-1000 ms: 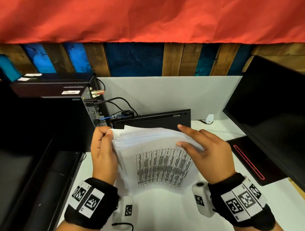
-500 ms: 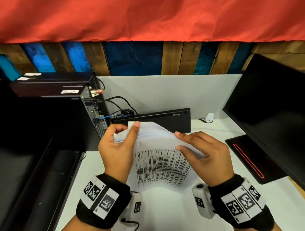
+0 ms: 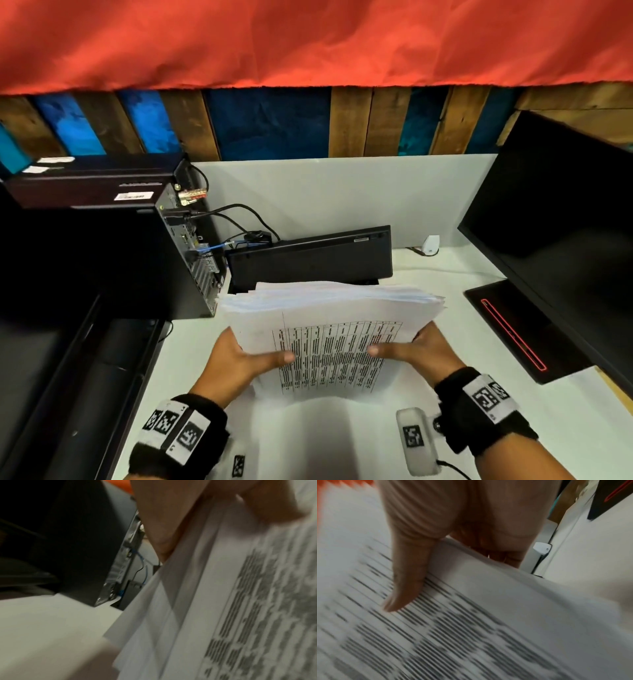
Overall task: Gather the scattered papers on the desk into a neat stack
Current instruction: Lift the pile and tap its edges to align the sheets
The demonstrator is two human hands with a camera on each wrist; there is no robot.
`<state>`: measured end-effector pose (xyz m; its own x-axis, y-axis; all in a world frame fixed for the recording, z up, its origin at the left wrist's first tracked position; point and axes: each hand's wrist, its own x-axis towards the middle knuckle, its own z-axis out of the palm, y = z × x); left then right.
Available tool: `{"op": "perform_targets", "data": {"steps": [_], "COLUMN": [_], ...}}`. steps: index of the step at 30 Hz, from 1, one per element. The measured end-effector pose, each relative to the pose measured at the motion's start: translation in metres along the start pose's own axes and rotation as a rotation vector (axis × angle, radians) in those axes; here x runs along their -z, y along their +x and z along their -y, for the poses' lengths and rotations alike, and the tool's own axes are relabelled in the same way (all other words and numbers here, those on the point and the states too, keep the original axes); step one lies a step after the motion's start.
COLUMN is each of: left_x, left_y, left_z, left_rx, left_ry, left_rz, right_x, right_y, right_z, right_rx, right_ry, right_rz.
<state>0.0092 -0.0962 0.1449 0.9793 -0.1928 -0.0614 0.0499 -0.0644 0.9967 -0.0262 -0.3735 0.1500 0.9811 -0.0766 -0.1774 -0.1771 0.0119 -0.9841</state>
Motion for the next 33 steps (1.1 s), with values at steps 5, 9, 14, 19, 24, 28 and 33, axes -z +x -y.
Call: {"op": "perform_targets", "data": {"steps": [5,9,14,19,24,28,33], "left_x": [-0.013,-0.011,0.005,0.027,0.023,-0.004,-0.015], "left_y": [0.006,0.012,0.022,0.029,0.003,-0.004,-0.012], "left_z": [-0.001,-0.040,-0.063,-0.042,-0.003,0.017,0.023], "left_rx": [0.044,-0.077,-0.159,-0.035,0.245,0.161,0.133], "left_ry": [0.017,-0.053,-0.160,-0.305,-0.130,0.003,0.011], "left_rz": [-0.193,-0.297,-0.286,-0.119,0.250,-0.078,-0.200], "right_x": [-0.017,-0.013,0.006,-0.003,-0.007,-0.017,-0.023], "right_y": [0.014,0.009,0.009,0.008,0.011,0.010,0.005], "right_z": [-0.018,0.020,0.010,-0.010,-0.023,-0.029,-0.019], "right_rx": [0.006,0.121,-0.132,-0.091,-0.056,-0.010,0.027], "right_ry": [-0.077,-0.037,-0.017,0.089,0.207,0.079,0.082], "right_rz": [-0.148,-0.059,0.253,0.062,-0.068,-0.199,-0.181]}}
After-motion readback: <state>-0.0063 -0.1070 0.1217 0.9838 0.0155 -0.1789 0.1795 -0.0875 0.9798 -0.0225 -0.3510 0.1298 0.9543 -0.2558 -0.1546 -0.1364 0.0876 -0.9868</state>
